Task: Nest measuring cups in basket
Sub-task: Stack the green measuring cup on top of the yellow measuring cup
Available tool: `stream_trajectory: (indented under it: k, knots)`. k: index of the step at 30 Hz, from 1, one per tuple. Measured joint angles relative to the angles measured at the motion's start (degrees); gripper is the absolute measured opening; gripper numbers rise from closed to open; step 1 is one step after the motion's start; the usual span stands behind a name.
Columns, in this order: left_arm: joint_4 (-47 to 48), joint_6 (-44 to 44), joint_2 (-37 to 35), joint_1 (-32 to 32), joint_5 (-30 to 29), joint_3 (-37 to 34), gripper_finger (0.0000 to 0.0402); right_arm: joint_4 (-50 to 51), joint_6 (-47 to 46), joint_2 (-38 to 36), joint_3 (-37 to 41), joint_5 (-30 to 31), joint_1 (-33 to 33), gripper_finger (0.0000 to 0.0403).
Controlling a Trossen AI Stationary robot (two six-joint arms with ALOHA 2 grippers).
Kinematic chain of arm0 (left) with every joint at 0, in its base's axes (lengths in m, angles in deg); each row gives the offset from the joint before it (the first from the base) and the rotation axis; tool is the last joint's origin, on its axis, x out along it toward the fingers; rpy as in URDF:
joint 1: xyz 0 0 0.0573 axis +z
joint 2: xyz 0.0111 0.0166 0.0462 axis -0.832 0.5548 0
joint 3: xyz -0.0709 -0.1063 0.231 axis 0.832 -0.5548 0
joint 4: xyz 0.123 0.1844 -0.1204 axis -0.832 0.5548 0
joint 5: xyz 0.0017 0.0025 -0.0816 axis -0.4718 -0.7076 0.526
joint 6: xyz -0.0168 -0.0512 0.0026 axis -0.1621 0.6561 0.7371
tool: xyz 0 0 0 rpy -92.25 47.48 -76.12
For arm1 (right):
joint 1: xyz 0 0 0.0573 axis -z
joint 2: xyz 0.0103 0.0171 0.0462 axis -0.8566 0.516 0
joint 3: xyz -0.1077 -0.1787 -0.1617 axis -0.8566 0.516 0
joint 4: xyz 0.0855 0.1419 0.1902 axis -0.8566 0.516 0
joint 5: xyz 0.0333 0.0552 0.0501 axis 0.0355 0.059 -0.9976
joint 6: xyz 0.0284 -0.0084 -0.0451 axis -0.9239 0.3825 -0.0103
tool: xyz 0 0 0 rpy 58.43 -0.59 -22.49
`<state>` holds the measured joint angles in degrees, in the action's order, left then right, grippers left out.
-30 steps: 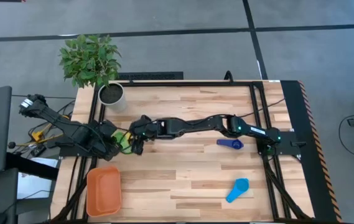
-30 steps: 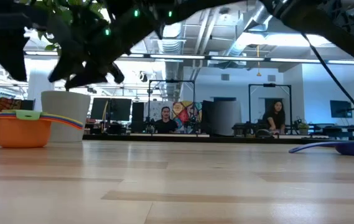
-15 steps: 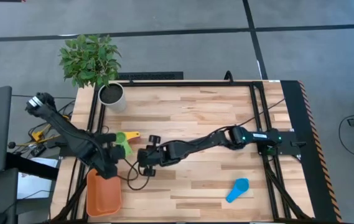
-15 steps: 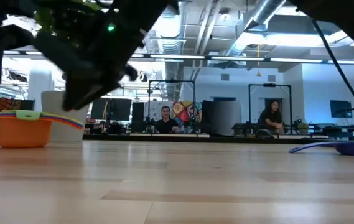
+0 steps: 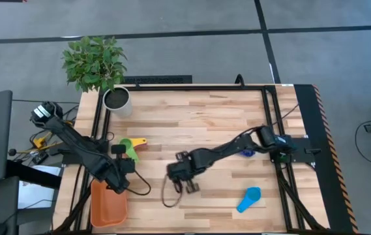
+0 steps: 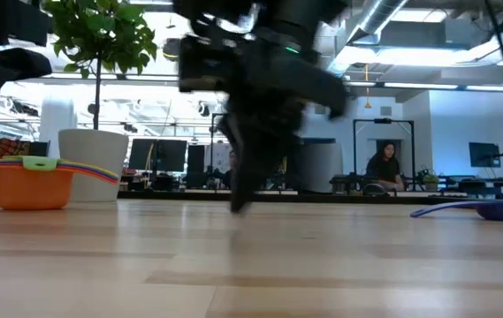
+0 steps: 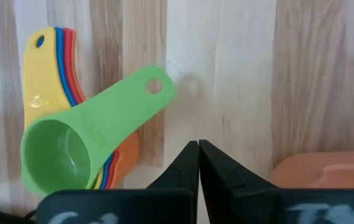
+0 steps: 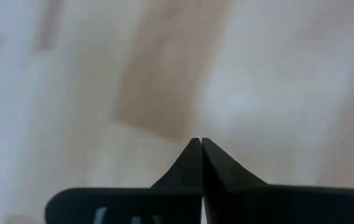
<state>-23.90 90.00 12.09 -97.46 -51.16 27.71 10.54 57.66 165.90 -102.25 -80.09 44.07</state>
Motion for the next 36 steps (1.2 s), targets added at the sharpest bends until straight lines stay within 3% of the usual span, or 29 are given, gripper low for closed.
stream_trajectory:
  k: [7,12,16,27,36]
  knots:
    - [-2.8,-3.5,-2.9,-0.6,-2.1,0.0,0.0000,-17.2,-6.8,-8.7,17.7,-0.9,-0.7,0.0029]
    - [-4.4,-6.6,-1.8,0.6,1.4,-2.0,0.0000,-31.1,-7.7,-16.8,25.8,1.9,-0.8,0.0031]
    - [-5.3,-6.5,-1.8,2.0,3.1,-4.5,0.0000,-35.6,-8.2,-22.4,29.8,3.8,-0.6,0.0016]
    - [-12.4,-14.2,-1.7,9.2,3.2,-8.4,0.0000,-32.4,-10.9,-28.3,30.6,13.6,-0.9,0.0027]
    - [-15.1,-23.6,-1.9,16.9,-2.9,-8.4,0.0000,-30.3,-14.2,-28.2,30.6,17.0,-0.2,0.0015]
